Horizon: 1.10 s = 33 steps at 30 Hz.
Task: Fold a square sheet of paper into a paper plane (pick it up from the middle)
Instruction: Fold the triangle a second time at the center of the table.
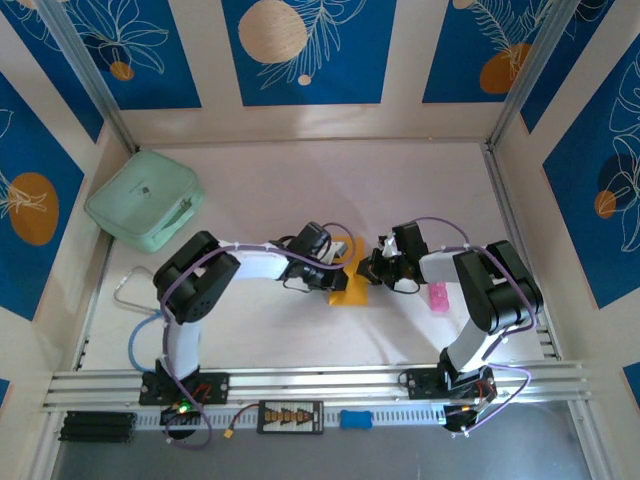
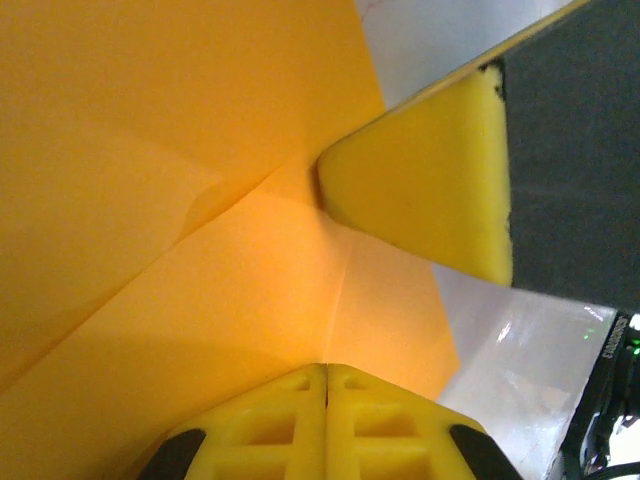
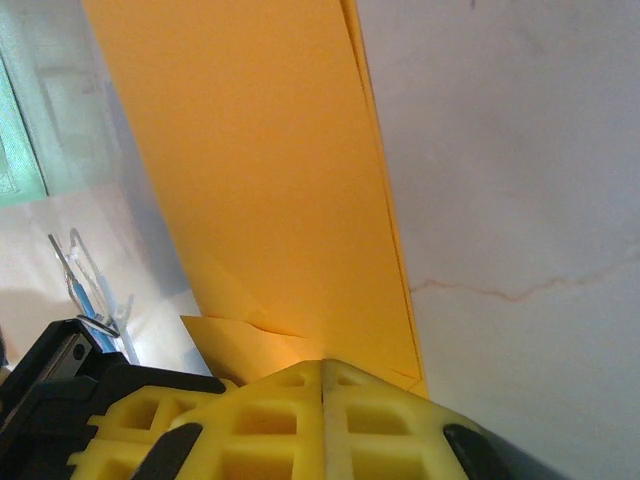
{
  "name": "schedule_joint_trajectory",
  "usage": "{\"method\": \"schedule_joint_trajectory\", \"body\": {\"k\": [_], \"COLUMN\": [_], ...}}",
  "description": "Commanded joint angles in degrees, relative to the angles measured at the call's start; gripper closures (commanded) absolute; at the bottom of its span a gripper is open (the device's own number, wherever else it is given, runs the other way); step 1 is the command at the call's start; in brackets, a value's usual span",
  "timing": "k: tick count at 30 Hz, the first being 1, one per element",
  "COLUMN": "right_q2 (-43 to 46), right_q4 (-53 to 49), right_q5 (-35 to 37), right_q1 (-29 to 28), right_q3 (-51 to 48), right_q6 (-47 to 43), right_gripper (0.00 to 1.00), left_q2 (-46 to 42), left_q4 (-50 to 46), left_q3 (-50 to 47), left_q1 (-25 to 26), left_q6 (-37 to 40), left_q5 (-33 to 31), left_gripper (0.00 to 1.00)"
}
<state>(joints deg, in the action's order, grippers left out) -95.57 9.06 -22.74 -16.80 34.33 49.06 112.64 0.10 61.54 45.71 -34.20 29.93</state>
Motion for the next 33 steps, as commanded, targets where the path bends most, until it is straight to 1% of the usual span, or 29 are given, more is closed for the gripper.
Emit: {"method": "schedule_joint_trajectory", "body": {"k": [1, 8, 11, 15, 18, 20, 29, 33], "right_q2": [-1.12, -1.02, -0.76, -0.32, -0.32, -0.20, -0.05, -0.12], "right_q4": [-5.61, -5.98, -6.22, -6.35, -6.58, -6.55, -6.69, -6.70], "right_q5": [4.36, 4.44, 4.55, 4.61, 4.55, 4.55, 4.71, 4.70], "right_q1": [1.19, 1.28, 1.25, 1.29, 1.31, 1.25, 1.37, 1.39], "right_q3": [-1.65, -1.59, -1.60, -1.71, -1.62, -1.57, -1.80, -1.76], "right_q6": [-0.84, -0.91, -0.99, -0.72, -0.63, -0.72, -0.68, -0.72], "right_gripper": [1.00, 1.00, 1.00, 1.00, 1.00, 1.00, 1.00, 1.00], "left_q2": [-1.46, -4.19, -5.81, -6.49, -5.76, -4.47, 0.56, 1.17], "left_q4": [-9.79, -12.52, -11.98, -10.18, -6.58, -5.55, -6.31, -7.17], "left_q3": [-2.23, -3.17, -3.38, 0.16, 2.38, 3.74, 4.47, 2.08], "left_q1": [0.44, 0.58, 0.60, 0.52, 0.53, 0.55, 1.47, 1.58], "left_q6": [3.30, 5.49, 4.97, 2.27, -0.83, -1.57, -0.50, -0.51], "left_q5": [-2.16, -3.02, -3.82, -1.88, 0.73, 1.74, 5.59, 2.50], "left_gripper": [0.96, 0.95, 0.95, 0.95, 0.94, 0.94, 0.94, 0.94]}}
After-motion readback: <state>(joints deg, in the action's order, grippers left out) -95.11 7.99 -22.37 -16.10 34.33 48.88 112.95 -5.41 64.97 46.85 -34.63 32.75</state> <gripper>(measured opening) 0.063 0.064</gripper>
